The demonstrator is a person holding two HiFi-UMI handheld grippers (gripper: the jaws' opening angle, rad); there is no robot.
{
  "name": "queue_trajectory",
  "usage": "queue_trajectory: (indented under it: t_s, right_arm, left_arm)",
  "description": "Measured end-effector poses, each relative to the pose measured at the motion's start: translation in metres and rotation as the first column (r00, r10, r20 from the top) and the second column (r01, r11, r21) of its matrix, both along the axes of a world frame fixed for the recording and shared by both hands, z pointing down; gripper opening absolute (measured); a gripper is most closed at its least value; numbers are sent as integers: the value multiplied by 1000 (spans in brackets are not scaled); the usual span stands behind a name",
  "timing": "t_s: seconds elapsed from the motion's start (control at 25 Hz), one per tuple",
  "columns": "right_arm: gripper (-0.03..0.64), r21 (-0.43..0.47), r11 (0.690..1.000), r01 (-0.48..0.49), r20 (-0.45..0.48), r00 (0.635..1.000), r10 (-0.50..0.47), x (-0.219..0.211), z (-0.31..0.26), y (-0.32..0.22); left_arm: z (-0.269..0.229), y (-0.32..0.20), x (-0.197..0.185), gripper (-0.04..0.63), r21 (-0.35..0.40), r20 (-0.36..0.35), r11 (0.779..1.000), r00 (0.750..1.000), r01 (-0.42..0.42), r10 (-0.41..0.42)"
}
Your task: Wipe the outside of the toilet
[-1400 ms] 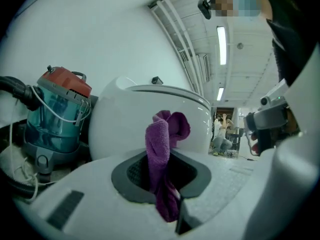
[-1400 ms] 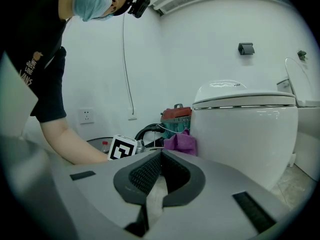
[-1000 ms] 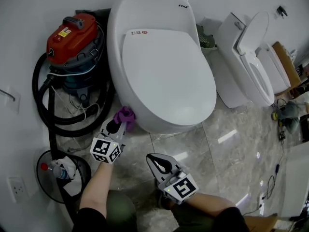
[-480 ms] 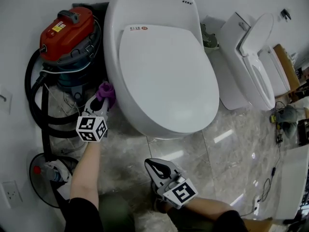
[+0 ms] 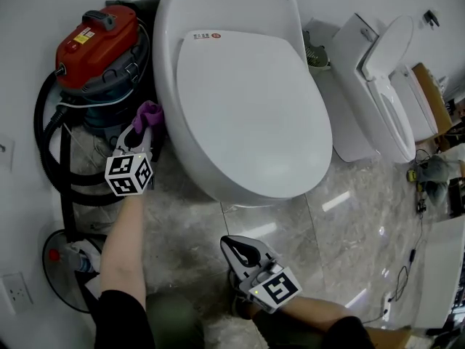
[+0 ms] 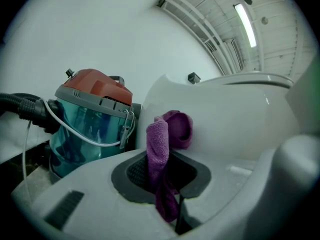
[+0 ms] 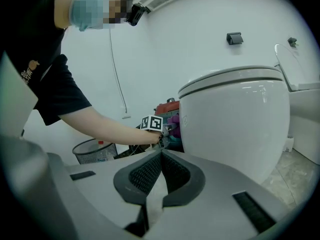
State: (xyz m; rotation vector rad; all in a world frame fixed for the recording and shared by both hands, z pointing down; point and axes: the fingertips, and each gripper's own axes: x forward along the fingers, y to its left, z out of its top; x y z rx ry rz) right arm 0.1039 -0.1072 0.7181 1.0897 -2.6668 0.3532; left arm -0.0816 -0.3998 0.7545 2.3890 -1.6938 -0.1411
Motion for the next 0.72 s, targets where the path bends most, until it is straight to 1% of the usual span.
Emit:
queue_trajectory:
  t_s: [0.2, 0.36, 0.48, 0.6, 0.72]
  right_arm:
    - [-1, 28, 1000, 15, -1, 1000, -15, -9, -9, 2]
    - [0, 36, 999, 28, -11, 1000, -28, -16, -12, 6]
    - [-1, 40, 999, 29, -25, 999, -28, -19, -12, 9]
    - [-1, 41, 999, 33, -48, 998, -31, -21, -10, 11]
    - [-1, 40, 998, 43, -70, 997, -41, -22, -8, 14]
  left_arm:
    - [-10, 46, -2, 54, 63, -31, 997, 998, -51, 53]
    - [-3, 92, -2, 54, 76, -65, 994, 995, -77, 82]
    - [4, 124, 5, 54, 79, -115, 992, 988, -96, 105]
    - [10, 159, 28, 54, 77, -149, 982, 972, -173, 182]
    - [21, 191, 61, 54, 56, -153, 959, 946, -279, 284]
